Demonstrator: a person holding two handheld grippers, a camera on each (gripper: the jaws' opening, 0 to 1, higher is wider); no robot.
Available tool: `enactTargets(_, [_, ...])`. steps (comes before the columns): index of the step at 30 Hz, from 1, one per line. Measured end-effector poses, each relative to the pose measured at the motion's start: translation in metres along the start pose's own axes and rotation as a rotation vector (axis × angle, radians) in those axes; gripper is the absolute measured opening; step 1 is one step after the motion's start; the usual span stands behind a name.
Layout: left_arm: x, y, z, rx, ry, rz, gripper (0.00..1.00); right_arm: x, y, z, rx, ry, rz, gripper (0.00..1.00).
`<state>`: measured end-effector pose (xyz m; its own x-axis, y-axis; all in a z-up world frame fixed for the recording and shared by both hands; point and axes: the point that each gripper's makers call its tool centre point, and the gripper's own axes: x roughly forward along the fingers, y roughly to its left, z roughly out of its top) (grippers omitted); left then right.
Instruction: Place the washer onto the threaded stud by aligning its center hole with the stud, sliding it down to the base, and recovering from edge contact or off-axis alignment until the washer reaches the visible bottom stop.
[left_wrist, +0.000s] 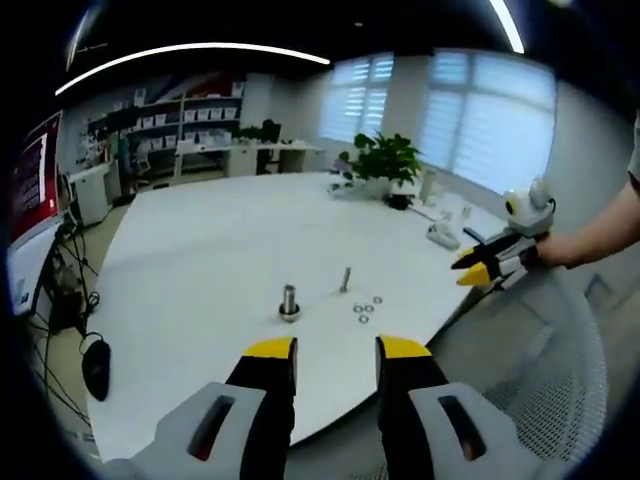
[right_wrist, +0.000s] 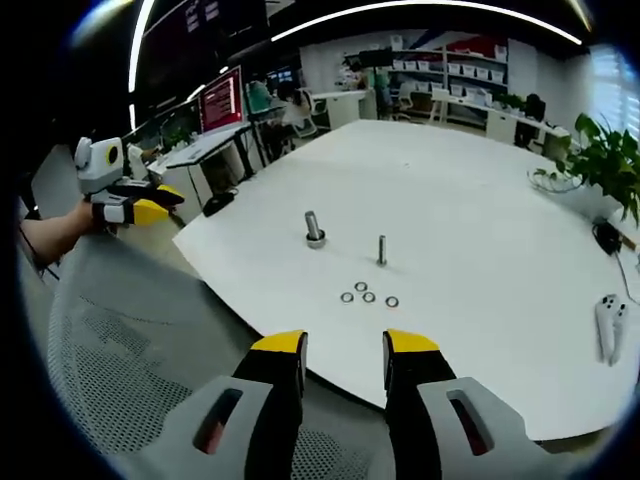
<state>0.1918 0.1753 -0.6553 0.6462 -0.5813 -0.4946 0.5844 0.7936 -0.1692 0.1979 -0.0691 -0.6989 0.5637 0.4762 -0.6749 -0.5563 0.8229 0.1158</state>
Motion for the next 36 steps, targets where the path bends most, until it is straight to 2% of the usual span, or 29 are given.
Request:
enactTargets(4, [0.000,-0.005,-0.001,0.030,0.008,-0.012,0.30,0.000,0.002,-0.001,0.009,-0.003,0.015,0.33])
enactTargets(8, [0.003,-0.005,-0.007,0.015,0.042,-0.025,0.30,-0.001,0.003,0.002,0.017,-0.017,0.018,0.33])
enactTargets(11, [0.003,-0.008,-0.007,0.043,0.043,-0.027,0.29,0.000,0.003,-0.001,0.033,-0.005,0.022,0.33])
enactTargets(14, [0.003,-0.002,-0.010,0.012,0.058,-0.018,0.29,0.001,0.006,0.000,0.019,-0.006,0.035,0.33])
enactTargets(22, [0.003,-0.002,-0.011,0.024,0.062,-0.016,0.28,0.000,0.004,0.001,0.062,-0.021,0.035,0.33])
enactTargets(30, [0.000,0.001,-0.005,0.015,0.025,-0.001,0.29,0.001,0.005,0.001,0.054,-0.015,0.034,0.33])
enactTargets(36, [0.000,-0.001,-0.006,0.019,0.025,-0.011,0.29,0.003,0.008,-0.006,0.031,0.030,0.041,0.33])
